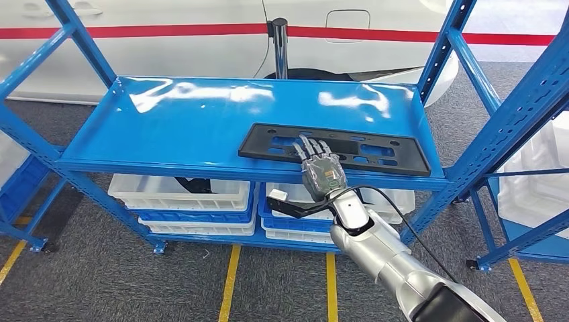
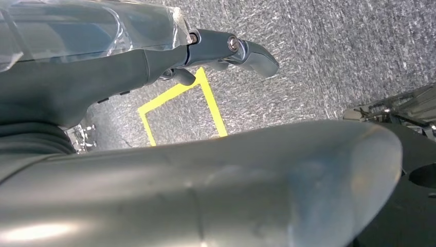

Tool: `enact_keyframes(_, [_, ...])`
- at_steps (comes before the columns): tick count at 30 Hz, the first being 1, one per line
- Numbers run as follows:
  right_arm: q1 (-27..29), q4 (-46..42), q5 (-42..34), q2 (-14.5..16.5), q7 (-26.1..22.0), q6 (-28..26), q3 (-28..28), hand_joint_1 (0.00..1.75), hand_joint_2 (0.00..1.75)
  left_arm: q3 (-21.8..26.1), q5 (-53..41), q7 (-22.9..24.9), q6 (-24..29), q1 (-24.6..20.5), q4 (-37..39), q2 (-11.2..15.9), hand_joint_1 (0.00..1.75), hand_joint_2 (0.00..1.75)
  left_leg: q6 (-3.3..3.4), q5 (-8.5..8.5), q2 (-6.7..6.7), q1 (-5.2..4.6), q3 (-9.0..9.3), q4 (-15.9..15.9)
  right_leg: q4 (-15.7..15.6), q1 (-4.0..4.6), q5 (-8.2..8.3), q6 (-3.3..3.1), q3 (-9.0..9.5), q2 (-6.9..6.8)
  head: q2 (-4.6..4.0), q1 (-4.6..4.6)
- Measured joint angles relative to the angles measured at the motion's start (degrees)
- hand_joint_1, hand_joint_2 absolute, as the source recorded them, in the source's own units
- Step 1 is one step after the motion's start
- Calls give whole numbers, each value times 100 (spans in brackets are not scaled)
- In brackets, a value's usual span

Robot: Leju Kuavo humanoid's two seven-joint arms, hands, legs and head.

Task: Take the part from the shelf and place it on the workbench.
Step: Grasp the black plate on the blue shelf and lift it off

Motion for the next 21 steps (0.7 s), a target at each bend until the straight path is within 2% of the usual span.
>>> enact_keyframes(21, [0, 50, -43, -1, 470, 302, -206, 0, 175, 0, 16, 63, -48, 0, 0, 0, 0, 0, -18, 12, 0, 4, 14, -4, 0, 3, 7, -13, 10, 0, 1, 0])
